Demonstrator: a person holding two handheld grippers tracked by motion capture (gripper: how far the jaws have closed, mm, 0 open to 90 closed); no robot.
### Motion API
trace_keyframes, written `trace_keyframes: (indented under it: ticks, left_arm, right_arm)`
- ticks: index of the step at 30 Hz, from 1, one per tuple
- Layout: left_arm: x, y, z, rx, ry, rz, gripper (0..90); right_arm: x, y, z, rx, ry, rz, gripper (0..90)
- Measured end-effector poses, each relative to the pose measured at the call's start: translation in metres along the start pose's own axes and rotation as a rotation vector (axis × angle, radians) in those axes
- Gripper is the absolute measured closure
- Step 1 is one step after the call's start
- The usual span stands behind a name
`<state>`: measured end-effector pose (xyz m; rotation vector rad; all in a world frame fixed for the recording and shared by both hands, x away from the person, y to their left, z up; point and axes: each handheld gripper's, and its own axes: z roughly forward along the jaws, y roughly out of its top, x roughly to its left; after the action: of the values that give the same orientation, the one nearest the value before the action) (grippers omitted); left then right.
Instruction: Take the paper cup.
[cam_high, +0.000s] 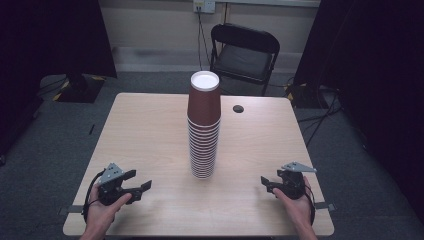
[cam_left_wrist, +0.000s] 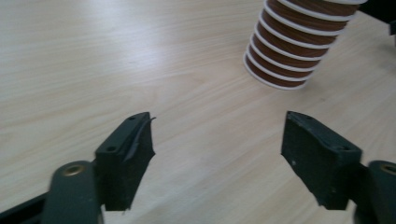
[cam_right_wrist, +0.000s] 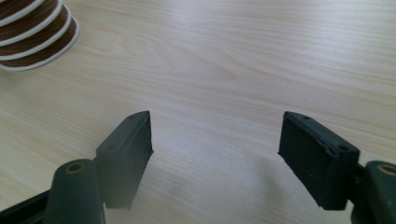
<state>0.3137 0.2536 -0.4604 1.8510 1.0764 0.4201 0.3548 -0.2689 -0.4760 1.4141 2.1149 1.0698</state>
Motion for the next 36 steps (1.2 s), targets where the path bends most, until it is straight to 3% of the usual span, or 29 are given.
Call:
trace_keyframes:
  ticks: [5,6,7,10,15,20,21,22,25,32,34,36]
  left_arm:
    - [-0.003,0.003,0.004,0.01,-0.024,-0.015,18.3]
    - [-0.003,0.005,0.006,0.02,-0.037,-0.042,18.3]
    - [-0.004,0.006,0.007,0.03,-0.016,-0.042,18.3]
    - [-0.006,0.009,0.006,0.022,-0.024,-0.044,18.3]
    - [-0.017,0.016,0.006,0.008,-0.039,-0.001,18.3]
    - [-0.022,0.023,0.003,-0.018,-0.059,0.005,16.8]
    - [-0.021,0.027,0.0,-0.04,-0.087,-0.005,16.8]
    - [-0.021,0.027,0.0,-0.04,-0.087,-0.005,16.8]
    - [-0.02,0.036,-0.005,-0.068,-0.07,0.018,16.8]
    - [-0.026,0.065,-0.008,-0.122,-0.097,0.082,16.7]
    - [-0.028,0.069,-0.008,-0.124,-0.094,0.092,16.7]
    - [-0.032,0.078,-0.007,-0.104,-0.121,0.108,18.0]
  right_arm:
    - [0.003,0.001,-0.001,-0.019,0.018,-0.005,26.6]
    - [0.005,0.001,-0.001,-0.016,0.035,-0.013,26.8]
    - [0.005,0.001,-0.001,-0.014,0.043,-0.012,27.1]
    - [0.006,0.001,0.0,-0.016,0.068,-0.01,28.1]
    - [0.009,0.0,0.0,-0.021,0.066,-0.012,28.0]
    - [0.011,0.001,-0.004,-0.03,0.071,0.001,28.1]
    - [0.013,0.001,-0.007,-0.036,0.068,0.008,28.1]
    - [0.013,0.001,-0.008,-0.042,0.068,0.006,28.1]
    - [0.013,0.001,-0.01,-0.05,0.072,0.016,28.1]
    - [0.013,0.001,-0.01,-0.037,0.089,0.025,29.6]
    - [0.013,0.001,-0.01,-0.04,0.087,0.022,29.7]
    - [0.013,0.001,-0.011,-0.045,0.084,0.024,30.2]
